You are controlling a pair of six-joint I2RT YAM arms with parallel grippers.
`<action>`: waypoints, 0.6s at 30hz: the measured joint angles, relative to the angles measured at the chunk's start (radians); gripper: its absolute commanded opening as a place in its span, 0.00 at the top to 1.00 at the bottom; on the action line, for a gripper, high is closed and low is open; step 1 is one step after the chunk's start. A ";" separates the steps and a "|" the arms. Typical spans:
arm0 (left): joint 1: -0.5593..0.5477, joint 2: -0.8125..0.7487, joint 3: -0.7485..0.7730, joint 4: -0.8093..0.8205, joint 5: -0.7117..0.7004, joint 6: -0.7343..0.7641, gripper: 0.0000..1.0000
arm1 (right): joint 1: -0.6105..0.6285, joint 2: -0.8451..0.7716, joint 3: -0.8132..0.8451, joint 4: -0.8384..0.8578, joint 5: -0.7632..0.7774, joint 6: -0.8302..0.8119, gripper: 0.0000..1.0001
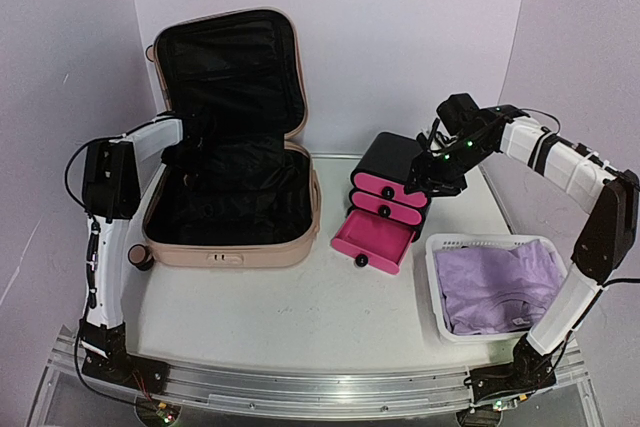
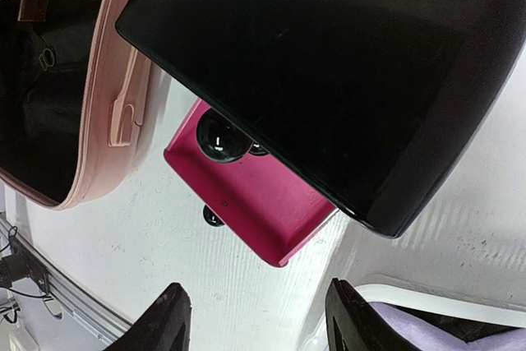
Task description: Open, take out, and arrange the luggage
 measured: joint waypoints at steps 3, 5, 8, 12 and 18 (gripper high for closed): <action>0.047 -0.039 -0.035 0.011 0.002 -0.015 0.53 | 0.000 0.000 -0.006 -0.002 0.000 0.000 0.43; 0.069 -0.051 -0.056 0.014 0.024 -0.018 0.52 | 0.000 0.000 -0.007 -0.003 0.000 0.000 0.43; 0.094 -0.055 -0.086 0.013 0.086 -0.020 0.49 | 0.000 0.000 -0.007 -0.003 0.000 0.000 0.43; 0.092 -0.056 -0.113 0.013 0.197 -0.025 0.45 | 0.000 0.000 -0.007 -0.004 -0.002 0.000 0.43; 0.100 -0.112 -0.131 0.014 0.344 -0.061 0.32 | 0.000 0.000 -0.018 -0.004 -0.001 0.000 0.43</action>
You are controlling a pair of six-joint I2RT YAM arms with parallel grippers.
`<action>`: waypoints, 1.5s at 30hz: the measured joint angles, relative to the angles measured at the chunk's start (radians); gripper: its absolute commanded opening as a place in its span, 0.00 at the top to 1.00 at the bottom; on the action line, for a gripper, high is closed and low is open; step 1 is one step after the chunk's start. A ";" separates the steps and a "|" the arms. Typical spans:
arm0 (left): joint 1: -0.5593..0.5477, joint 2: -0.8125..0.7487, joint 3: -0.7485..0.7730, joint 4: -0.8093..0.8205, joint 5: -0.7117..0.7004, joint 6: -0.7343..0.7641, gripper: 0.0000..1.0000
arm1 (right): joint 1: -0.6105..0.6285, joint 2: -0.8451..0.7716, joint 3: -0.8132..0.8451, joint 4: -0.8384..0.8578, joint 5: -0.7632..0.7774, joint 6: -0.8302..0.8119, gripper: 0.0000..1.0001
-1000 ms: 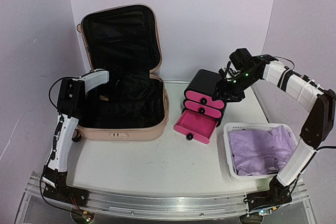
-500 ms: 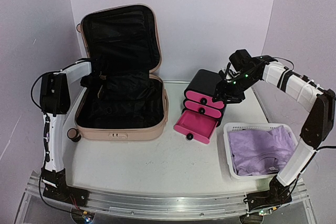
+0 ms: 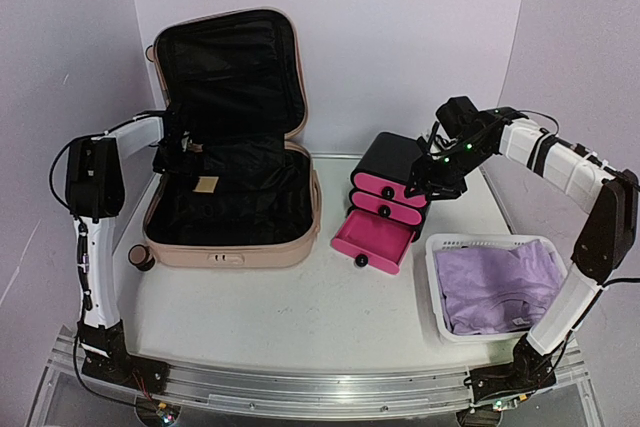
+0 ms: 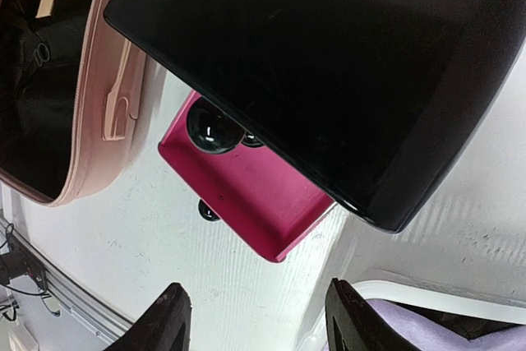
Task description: Open, take out, and arrange the luggage
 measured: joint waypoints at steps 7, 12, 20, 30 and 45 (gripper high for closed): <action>-0.022 0.037 0.061 -0.032 -0.013 -0.015 0.21 | 0.000 0.000 -0.003 0.000 -0.003 0.000 0.43; -0.060 0.107 0.148 -0.056 -0.087 -0.009 0.14 | 0.000 0.000 -0.003 0.000 -0.003 0.003 0.43; -0.089 0.158 0.215 -0.047 -0.115 0.000 0.19 | 0.000 0.000 -0.003 0.000 -0.006 0.008 0.43; -0.138 -0.023 -0.002 0.069 -0.202 -0.058 0.12 | 0.000 0.000 -0.002 0.000 -0.010 0.008 0.43; -0.174 -0.215 -0.018 0.144 -0.099 -0.055 0.20 | 0.000 0.000 -0.002 0.000 -0.013 0.010 0.43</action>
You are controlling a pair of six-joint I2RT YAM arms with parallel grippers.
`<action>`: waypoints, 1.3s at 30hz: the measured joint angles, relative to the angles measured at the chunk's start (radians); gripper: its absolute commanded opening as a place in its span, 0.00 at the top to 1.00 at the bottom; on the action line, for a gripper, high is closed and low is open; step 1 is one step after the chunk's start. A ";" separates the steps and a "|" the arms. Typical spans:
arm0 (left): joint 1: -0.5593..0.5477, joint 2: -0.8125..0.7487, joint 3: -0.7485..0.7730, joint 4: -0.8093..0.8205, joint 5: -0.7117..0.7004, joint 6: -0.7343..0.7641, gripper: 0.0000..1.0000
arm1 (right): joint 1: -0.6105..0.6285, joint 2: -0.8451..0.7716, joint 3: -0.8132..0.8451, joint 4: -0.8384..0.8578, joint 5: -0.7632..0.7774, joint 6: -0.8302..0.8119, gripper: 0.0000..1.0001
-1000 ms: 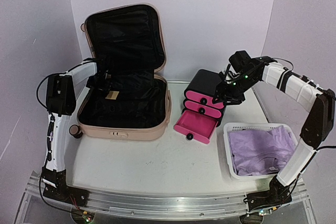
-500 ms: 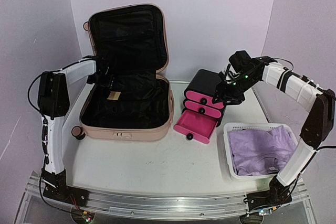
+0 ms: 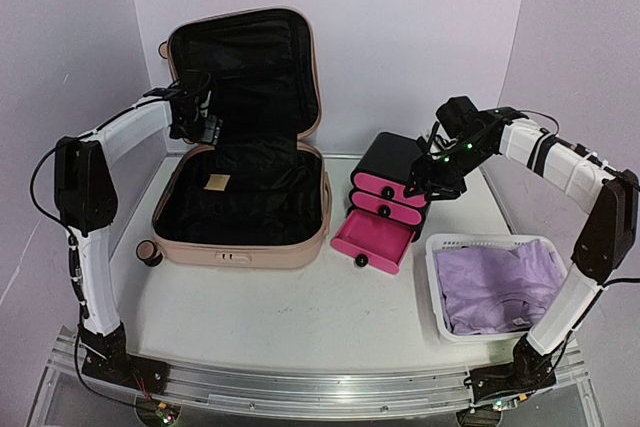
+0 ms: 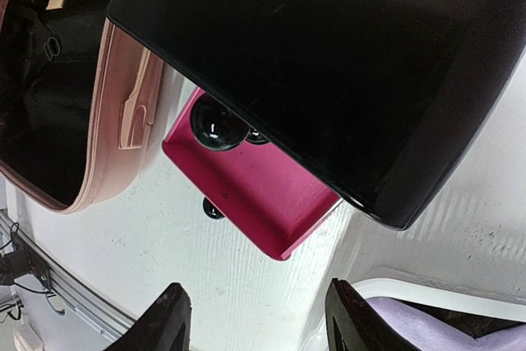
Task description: Open, take out, and arrange the luggage
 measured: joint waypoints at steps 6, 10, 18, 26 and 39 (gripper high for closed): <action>-0.054 0.187 0.074 -0.014 0.130 0.012 0.16 | 0.000 0.000 0.000 0.000 -0.001 0.004 0.43; -0.060 0.301 0.108 -0.037 0.166 0.001 0.14 | 0.000 0.000 0.000 0.000 -0.001 0.005 0.43; 0.008 0.379 0.148 -0.066 0.213 -0.043 0.14 | 0.000 0.000 0.000 0.000 -0.001 0.008 0.43; 0.075 0.406 0.203 -0.067 0.284 -0.056 0.09 | 0.000 0.000 0.000 0.000 -0.002 0.010 0.43; 0.065 0.509 0.306 -0.140 0.286 -0.067 0.04 | 0.000 0.000 0.000 -0.003 -0.002 0.019 0.43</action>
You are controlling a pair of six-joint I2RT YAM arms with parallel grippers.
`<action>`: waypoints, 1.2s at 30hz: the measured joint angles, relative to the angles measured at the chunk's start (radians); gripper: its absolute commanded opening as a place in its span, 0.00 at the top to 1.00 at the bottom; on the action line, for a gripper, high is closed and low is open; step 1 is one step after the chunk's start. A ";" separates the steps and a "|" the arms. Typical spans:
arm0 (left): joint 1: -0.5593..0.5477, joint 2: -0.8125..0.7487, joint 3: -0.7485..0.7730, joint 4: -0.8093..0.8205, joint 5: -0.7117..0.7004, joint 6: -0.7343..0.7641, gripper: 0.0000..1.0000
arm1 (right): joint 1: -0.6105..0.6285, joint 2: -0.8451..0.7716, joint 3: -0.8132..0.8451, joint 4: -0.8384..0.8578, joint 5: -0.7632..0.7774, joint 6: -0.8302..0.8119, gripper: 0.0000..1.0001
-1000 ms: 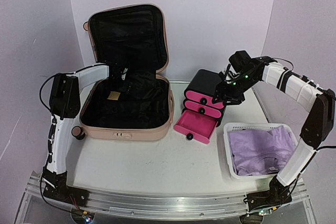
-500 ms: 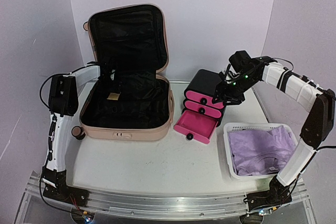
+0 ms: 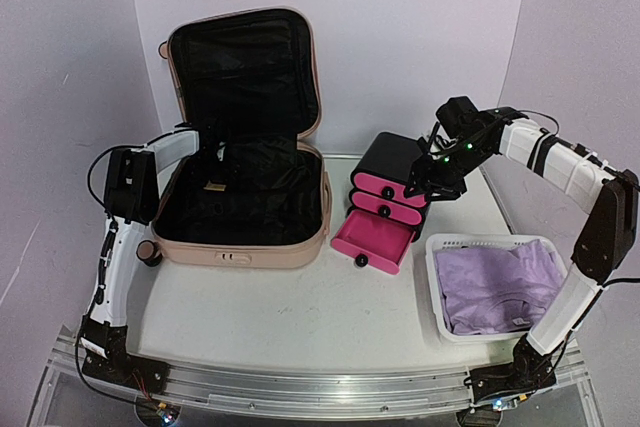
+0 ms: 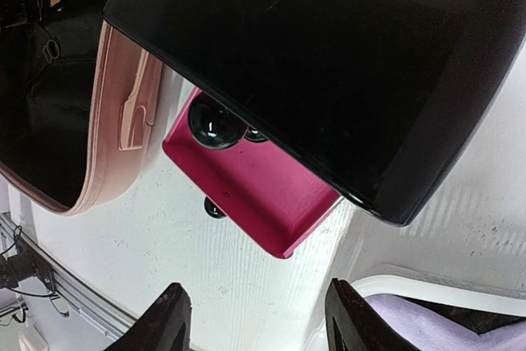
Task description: Open, take out, and arrange the luggage
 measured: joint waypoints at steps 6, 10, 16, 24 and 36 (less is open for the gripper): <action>0.000 0.008 0.018 -0.026 0.002 -0.025 0.12 | 0.000 0.000 0.003 -0.002 -0.007 0.004 0.43; -0.001 0.026 0.047 -0.041 0.000 -0.045 0.22 | 0.001 0.000 0.003 -0.002 -0.011 0.004 0.43; -0.002 0.028 0.052 -0.050 -0.003 -0.052 0.38 | 0.001 0.000 0.003 -0.004 -0.011 0.004 0.43; -0.002 0.017 0.048 -0.053 -0.001 -0.051 0.46 | 0.001 0.000 0.004 -0.004 -0.010 0.004 0.42; 0.005 -0.343 -0.151 -0.014 0.212 -0.119 0.50 | 0.001 -0.006 0.057 -0.019 0.006 -0.001 0.33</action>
